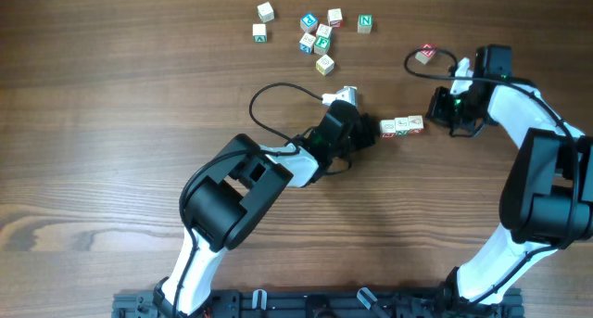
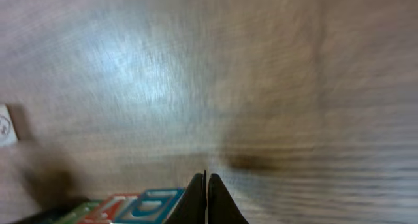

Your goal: Form a horizontal line

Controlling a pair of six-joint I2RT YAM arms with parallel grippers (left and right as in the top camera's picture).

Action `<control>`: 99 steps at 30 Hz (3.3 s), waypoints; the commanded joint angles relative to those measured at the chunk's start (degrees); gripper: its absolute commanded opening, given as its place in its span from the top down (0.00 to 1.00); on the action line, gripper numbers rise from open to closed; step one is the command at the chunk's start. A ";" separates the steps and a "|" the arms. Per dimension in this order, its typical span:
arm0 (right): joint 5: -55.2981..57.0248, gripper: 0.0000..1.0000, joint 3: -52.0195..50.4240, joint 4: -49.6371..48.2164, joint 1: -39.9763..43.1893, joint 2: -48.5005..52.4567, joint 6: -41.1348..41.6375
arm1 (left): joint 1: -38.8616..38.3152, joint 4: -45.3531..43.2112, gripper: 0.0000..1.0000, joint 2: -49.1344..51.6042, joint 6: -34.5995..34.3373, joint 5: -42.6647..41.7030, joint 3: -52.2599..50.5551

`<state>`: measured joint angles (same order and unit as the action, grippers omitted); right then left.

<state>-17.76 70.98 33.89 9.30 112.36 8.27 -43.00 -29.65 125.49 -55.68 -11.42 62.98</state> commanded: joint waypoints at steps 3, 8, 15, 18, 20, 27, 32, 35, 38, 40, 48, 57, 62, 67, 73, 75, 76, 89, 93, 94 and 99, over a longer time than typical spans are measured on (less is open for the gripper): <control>2.75 0.95 5.64 2.97 -0.59 -0.33 -0.52 | 1.99 0.74 0.96 0.96 -0.26 2.78 0.90; 2.80 0.95 8.28 2.32 -4.37 -0.39 -0.66 | 6.34 3.85 0.96 -0.17 -0.26 1.64 0.90; 12.87 0.95 8.61 1.22 -14.80 -0.22 -0.55 | 7.43 7.65 0.96 -4.52 4.50 1.25 0.90; 12.87 0.95 8.26 1.60 -15.74 0.15 -0.37 | 7.43 7.67 0.96 -4.55 4.48 1.22 0.90; 12.90 0.95 8.24 1.55 -15.76 1.31 -0.37 | 7.37 7.91 0.96 -4.55 4.48 1.22 0.90; 12.52 0.95 8.24 3.96 -15.78 3.63 -0.46 | 7.39 8.09 0.96 -4.55 4.50 1.25 0.90; 13.09 0.95 8.24 6.25 -15.76 3.67 -0.42 | 7.39 8.39 0.96 -4.55 4.52 1.25 0.90; 13.07 0.95 8.24 7.23 -15.78 3.67 -0.13 | 7.39 8.50 0.96 -4.52 4.50 1.27 0.90; 13.09 0.95 8.24 7.56 -15.76 3.67 -0.11 | 7.39 8.52 0.96 -4.52 4.50 1.27 0.90; 13.09 0.95 8.24 7.80 -15.76 3.67 0.66 | 7.39 8.52 0.96 -4.52 4.50 1.29 0.90; 13.11 0.96 8.24 8.57 -15.76 3.67 0.87 | 7.39 8.52 0.96 -4.52 4.52 1.31 0.90; 13.07 0.96 8.41 5.29 -15.76 3.67 1.20 | 7.39 8.52 0.96 -4.52 4.52 1.51 0.90; 17.44 0.95 8.50 4.98 -15.56 3.67 2.49 | 7.39 8.52 0.96 -4.52 4.52 1.51 0.90; 20.39 0.95 8.52 3.15 -14.36 3.67 2.45 | 7.39 8.52 0.96 -4.52 4.52 1.51 0.90; 20.35 0.96 8.52 6.27 -13.51 3.67 2.38 | 7.39 8.52 0.96 -4.52 4.52 1.49 0.90; 20.35 0.95 8.52 6.51 -13.51 3.67 2.38 | 7.39 8.52 0.96 -4.52 4.52 1.49 0.90; 20.33 0.95 8.52 6.64 -13.51 3.67 2.38 | 7.39 8.55 0.96 -4.52 4.52 1.49 0.90; 20.33 0.95 8.52 7.76 -13.51 3.67 2.38 | 7.39 8.55 0.96 -4.52 4.52 1.51 0.90; 20.33 0.96 8.52 7.89 -13.51 3.67 2.38 | 7.39 8.55 0.96 -4.52 4.52 1.51 0.90; 20.31 0.96 8.52 8.00 -13.51 3.67 2.40 | 7.39 8.55 0.96 -4.52 4.52 1.51 0.90; 20.31 0.95 8.52 8.44 -13.51 3.67 2.40 | 7.39 8.55 0.96 -4.52 4.52 1.51 0.90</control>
<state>1.58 78.39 42.22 -4.19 115.24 9.85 -35.51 -20.99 122.65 -52.62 -10.46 64.03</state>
